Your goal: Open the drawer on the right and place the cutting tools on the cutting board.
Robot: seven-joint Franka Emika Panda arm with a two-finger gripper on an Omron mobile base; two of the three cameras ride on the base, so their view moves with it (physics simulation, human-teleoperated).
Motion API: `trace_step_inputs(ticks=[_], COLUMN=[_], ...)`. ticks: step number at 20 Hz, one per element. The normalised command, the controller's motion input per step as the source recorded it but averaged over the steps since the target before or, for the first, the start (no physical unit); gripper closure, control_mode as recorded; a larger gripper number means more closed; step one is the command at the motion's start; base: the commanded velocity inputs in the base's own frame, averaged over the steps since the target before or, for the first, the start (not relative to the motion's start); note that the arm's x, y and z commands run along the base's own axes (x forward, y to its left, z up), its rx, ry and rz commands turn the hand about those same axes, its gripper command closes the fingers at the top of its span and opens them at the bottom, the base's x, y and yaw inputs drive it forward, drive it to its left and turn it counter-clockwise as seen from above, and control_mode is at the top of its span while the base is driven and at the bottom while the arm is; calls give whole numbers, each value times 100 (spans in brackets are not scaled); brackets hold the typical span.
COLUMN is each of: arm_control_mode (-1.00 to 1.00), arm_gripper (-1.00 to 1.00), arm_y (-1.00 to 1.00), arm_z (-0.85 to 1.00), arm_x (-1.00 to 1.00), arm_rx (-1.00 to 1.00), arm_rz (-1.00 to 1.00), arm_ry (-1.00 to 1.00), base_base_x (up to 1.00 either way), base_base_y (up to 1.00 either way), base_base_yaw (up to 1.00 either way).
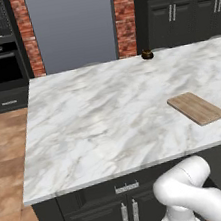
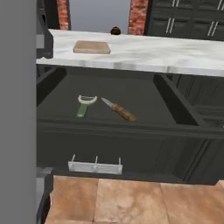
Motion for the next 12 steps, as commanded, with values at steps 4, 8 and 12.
trace_step_inputs(ticks=[4,8,12], arm_control_mode=[-100,-100,-100], arm_gripper=[-100,-100,-100], arm_y=[55,61,88], arm_z=[69,77,81], arm_x=[24,9,10], arm_rx=[-9,-19,-26], arm_rz=[0,0,0], arm_ry=[16,17,19], base_base_x=[0,0,0], base_base_y=[0,0,0], base_base_yaw=[0,0,0])
